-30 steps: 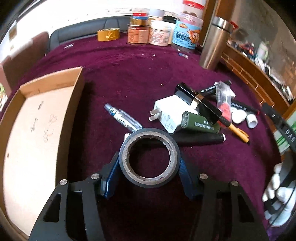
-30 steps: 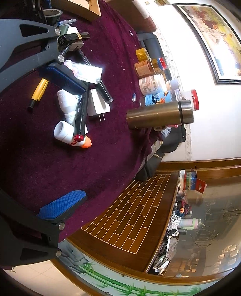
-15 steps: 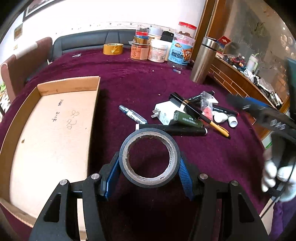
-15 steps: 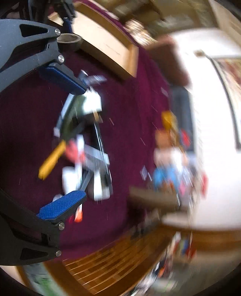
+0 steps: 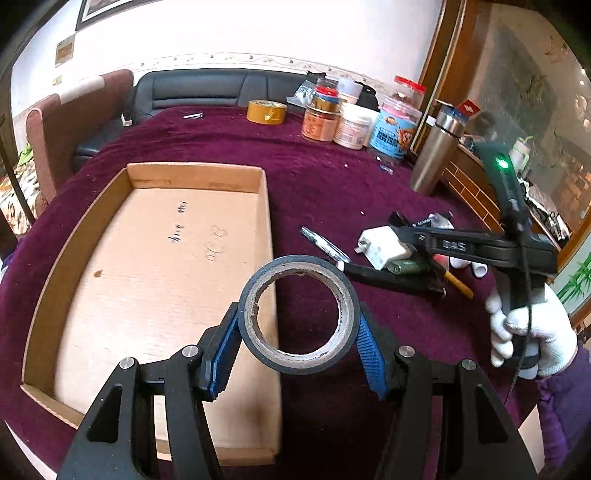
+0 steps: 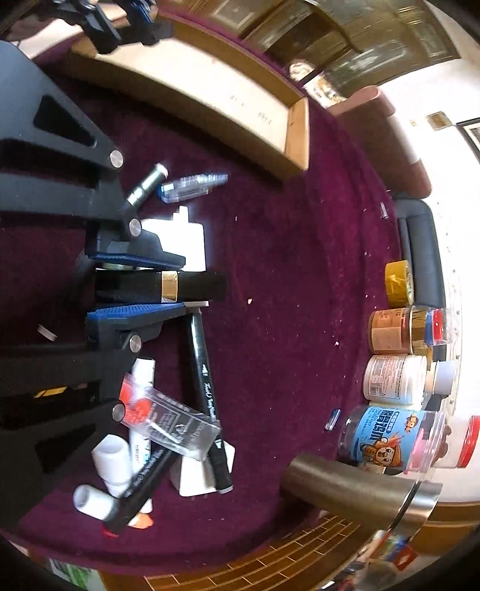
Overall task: Organize rigid objects
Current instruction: 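Grasp the black gold-banded tube with the right gripper while the left gripper holds the tape, then lower the tape and the black tube into the cardboard tray and open both grippers, then grasp the white charger with the left gripper and lift it, then grasp the black marker with the right gripper while the left gripper holds the charger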
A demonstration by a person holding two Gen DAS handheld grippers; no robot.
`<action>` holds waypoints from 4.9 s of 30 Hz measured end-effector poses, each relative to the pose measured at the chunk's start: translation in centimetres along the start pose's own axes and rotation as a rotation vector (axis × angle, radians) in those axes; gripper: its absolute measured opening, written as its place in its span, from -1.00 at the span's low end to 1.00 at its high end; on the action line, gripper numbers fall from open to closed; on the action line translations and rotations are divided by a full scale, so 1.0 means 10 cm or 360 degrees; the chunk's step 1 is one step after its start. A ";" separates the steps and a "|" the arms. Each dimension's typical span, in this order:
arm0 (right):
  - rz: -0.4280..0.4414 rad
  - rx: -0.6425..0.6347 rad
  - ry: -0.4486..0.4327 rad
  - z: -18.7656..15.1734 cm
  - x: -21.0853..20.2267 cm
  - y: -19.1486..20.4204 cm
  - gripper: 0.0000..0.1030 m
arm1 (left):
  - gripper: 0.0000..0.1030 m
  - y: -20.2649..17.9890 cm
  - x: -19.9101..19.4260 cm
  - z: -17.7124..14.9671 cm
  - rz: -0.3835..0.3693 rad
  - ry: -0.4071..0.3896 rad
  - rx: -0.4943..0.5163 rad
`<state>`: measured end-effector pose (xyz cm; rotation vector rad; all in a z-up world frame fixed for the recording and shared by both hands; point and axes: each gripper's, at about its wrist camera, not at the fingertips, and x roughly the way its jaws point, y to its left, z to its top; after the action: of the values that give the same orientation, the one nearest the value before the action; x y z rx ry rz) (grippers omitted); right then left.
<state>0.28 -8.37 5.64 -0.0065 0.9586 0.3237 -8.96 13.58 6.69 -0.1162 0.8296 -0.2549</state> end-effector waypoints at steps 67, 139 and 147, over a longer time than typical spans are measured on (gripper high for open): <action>-0.0425 0.0497 -0.0595 -0.49 -0.85 -0.97 0.75 | 0.21 -0.31 0.27 0.41 0.0390 -0.0104 0.0170; -0.0191 0.0766 -0.0464 -0.69 -0.66 -1.42 0.75 | 0.24 -0.67 0.36 0.22 -0.0259 0.0125 0.0087; 0.0177 0.0194 -0.0204 -0.73 -0.69 -0.37 0.75 | 0.24 -0.23 -0.13 0.05 -0.0196 0.0005 -0.0015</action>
<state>-8.23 -14.79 6.50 0.1773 0.8517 0.3632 -9.87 11.71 8.42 -0.1763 0.8278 -0.3674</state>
